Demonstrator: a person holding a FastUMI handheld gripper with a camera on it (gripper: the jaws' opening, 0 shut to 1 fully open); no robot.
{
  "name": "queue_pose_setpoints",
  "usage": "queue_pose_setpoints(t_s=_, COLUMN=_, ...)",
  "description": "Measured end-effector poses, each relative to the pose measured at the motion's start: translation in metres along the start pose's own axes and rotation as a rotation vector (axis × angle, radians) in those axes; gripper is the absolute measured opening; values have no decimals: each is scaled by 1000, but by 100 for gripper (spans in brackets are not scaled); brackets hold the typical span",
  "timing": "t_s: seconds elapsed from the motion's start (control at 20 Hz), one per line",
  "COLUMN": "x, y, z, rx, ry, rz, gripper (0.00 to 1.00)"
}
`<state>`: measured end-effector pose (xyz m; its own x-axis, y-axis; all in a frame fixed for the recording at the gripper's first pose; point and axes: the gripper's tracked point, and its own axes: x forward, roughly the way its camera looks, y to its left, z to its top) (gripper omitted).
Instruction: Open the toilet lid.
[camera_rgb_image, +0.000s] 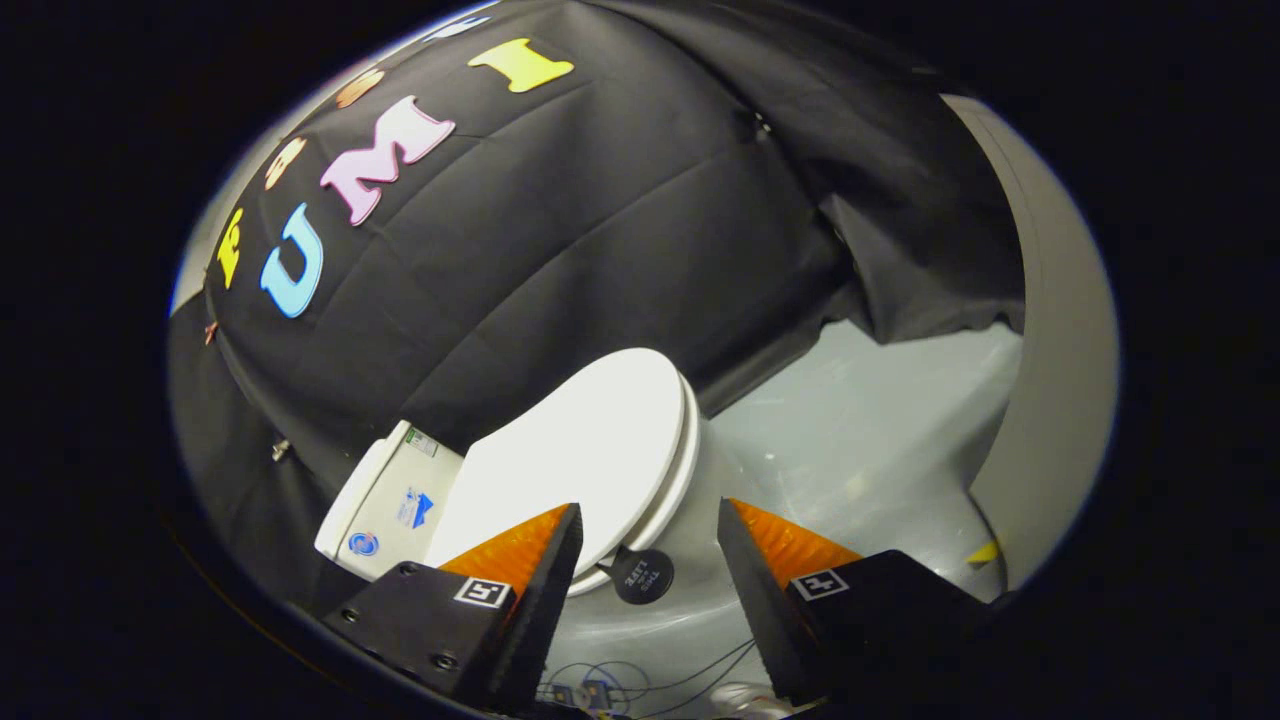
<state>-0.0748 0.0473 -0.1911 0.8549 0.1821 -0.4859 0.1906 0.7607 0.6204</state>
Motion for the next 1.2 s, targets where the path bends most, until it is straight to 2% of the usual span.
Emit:
queue_pose_setpoints(t_s=0.2, x=4, y=1, z=-17, rx=164, ry=69, rz=71, gripper=86)
queue_pose_setpoints(t_s=0.45, x=10, y=0, z=-29, rx=319, ry=112, rz=121, gripper=85)
queue_pose_setpoints(t_s=0.5, x=12, y=1, z=-31, rx=337, ry=117, rz=129, gripper=86)
queue_pose_setpoints(t_s=0.55, x=12, y=-7, z=-33, rx=351, ry=131, rz=100, gripper=85)
queue_pose_setpoints(t_s=0.7, x=16, y=-11, z=-34, rx=446, ry=145, rz=108, gripper=58)
queue_pose_setpoints(t_s=1.0, x=22, y=-14, z=-40, rx=474, ry=148, rz=128, gripper=58)
queue_pose_setpoints(t_s=1.05, x=18, y=-13, z=-38, rx=498, ry=149, rz=145, gripper=45)
queue_pose_setpoints(t_s=1.2, x=24, y=-14, z=-44, rx=532, ry=158, rz=157, gripper=45)
